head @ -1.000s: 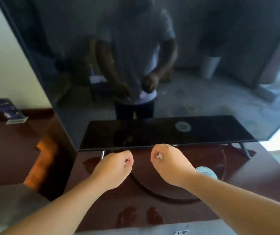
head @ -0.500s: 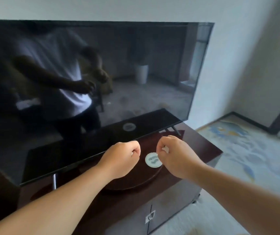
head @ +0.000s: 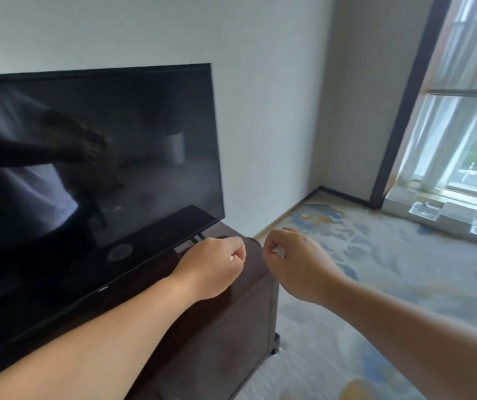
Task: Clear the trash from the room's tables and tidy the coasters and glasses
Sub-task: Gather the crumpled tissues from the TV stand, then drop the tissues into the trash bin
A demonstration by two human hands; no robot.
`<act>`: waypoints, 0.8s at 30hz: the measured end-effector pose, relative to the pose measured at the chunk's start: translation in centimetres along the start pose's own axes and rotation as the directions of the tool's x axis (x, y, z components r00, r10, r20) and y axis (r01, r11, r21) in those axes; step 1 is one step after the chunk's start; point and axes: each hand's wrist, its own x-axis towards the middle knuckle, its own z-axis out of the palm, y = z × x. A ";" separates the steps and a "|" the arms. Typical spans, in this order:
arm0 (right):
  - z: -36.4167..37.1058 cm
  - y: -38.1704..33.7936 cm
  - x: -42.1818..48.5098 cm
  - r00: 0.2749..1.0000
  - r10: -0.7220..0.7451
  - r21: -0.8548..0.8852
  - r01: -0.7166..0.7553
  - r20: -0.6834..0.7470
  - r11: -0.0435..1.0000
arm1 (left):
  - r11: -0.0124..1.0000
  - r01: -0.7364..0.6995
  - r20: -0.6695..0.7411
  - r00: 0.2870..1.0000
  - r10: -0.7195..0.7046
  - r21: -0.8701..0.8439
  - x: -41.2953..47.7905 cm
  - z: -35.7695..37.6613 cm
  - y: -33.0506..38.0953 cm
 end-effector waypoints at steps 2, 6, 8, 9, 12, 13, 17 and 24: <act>-2.1 3.0 0.0 1.000 0.018 -0.006 -0.018 -0.013 1.000 | 0.999 -0.049 0.026 0.998 0.049 0.011 2.2 1.9 3.4; -5.4 8.4 0.0 0.997 0.065 -0.006 -0.065 -0.042 0.998 | 0.990 -0.142 0.076 0.987 0.141 0.013 6.2 5.0 9.0; -6.7 10.9 0.5 0.995 0.084 -0.016 -0.085 -0.048 0.996 | 0.986 -0.165 0.080 0.983 0.163 0.014 8.1 6.2 10.7; -7.2 12.0 0.9 0.994 0.098 -0.017 -0.099 -0.051 0.995 | 0.985 -0.172 0.081 0.982 0.171 0.012 9.2 6.7 11.2; -8.0 15.0 2.7 0.989 0.130 -0.011 -0.131 -0.065 0.991 | 0.985 -0.175 0.092 0.980 0.174 -0.003 12.3 8.2 11.8; -8.1 15.9 3.5 0.988 0.139 -0.008 -0.139 -0.066 0.990 | 0.985 -0.175 0.099 0.980 0.174 -0.003 13.5 8.6 11.8; -8.3 19.0 7.3 0.983 0.171 0.003 -0.172 -0.066 0.985 | 0.983 -0.183 0.104 0.977 0.185 -0.030 19.1 9.8 10.9; -10.1 24.1 16.1 0.966 0.239 -0.016 -0.241 -0.098 0.970 | 0.970 -0.223 0.053 0.972 0.229 -0.101 30.7 10.7 9.7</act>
